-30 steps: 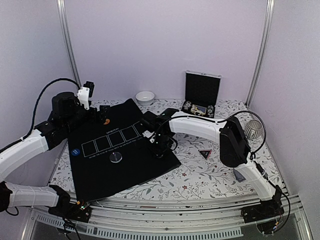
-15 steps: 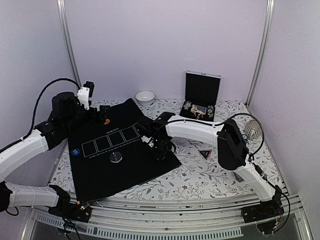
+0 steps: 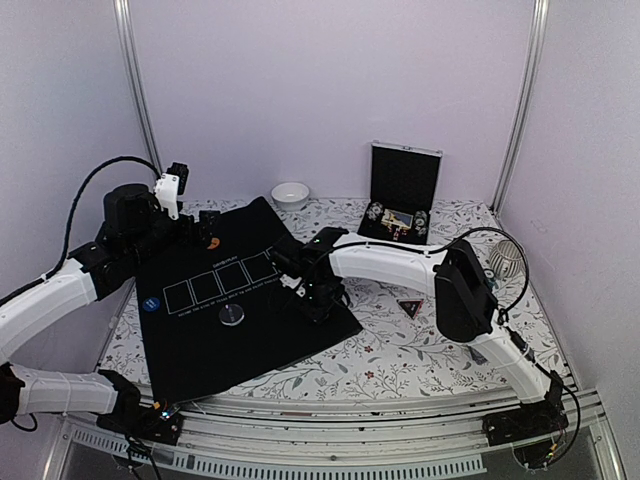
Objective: Distribute texas hold em gaming equipment
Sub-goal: Place the poker chips pile in the dealer area.
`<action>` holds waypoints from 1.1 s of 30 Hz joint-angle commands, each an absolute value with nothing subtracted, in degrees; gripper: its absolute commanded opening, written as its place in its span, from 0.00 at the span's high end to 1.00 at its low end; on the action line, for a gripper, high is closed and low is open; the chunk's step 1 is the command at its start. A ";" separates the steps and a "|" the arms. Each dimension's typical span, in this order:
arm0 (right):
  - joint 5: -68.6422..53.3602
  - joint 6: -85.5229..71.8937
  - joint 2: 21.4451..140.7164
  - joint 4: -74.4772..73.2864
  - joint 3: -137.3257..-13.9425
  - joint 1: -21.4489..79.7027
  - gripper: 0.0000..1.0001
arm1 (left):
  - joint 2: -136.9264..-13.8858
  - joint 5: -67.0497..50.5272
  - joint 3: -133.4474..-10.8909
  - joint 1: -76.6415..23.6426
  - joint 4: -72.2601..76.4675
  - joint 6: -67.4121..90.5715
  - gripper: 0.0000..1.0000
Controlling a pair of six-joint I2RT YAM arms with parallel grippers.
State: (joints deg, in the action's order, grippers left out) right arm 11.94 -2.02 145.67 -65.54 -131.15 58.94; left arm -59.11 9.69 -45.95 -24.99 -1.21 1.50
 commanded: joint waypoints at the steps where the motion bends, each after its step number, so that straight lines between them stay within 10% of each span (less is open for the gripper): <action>1: 10.49 -1.14 146.78 -67.53 -127.65 59.17 0.60 | -58.89 9.64 -45.09 -24.90 -0.62 0.78 0.02; 20: 6.65 -1.60 146.05 -67.50 -127.16 58.09 0.47 | -58.81 9.84 -45.00 -24.87 -0.61 0.63 0.02; 33: 4.07 -1.77 143.49 -65.92 -128.71 57.99 0.01 | -58.86 9.65 -45.00 -24.87 -0.61 0.53 0.02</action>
